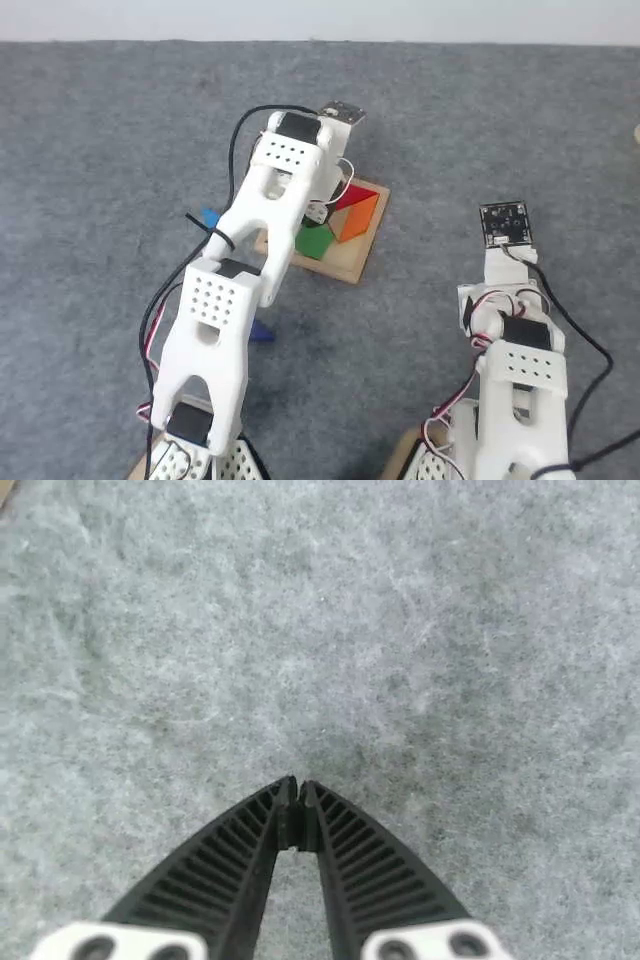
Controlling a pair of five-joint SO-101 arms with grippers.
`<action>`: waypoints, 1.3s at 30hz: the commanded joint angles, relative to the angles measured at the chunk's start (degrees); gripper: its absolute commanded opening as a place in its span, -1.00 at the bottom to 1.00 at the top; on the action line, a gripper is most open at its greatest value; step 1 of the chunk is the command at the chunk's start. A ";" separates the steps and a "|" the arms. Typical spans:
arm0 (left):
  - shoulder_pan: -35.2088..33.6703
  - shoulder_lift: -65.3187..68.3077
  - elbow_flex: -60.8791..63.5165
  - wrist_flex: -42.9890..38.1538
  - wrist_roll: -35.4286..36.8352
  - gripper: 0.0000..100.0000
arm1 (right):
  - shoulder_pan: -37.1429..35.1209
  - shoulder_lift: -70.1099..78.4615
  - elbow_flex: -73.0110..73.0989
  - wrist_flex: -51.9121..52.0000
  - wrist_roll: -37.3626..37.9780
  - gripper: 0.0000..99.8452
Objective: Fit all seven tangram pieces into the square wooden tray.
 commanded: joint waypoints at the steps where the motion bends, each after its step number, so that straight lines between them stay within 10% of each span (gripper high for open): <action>1: -0.26 0.18 -1.10 1.85 0.00 -0.98 | -0.48 0.13 -2.64 -1.01 0.70 -0.95; 10: -8.18 -7.65 1.19 1.67 1.14 -0.97 | -0.48 0.13 -2.64 -1.01 0.70 -0.95; 20: -2.11 -8.26 19.74 -4.84 -2.90 -0.97 | -0.48 0.13 -2.64 -0.92 0.70 -0.95; 39: 1.14 -14.95 11.82 -4.40 1.05 -0.97 | -0.48 0.13 -2.64 -0.92 0.70 -0.95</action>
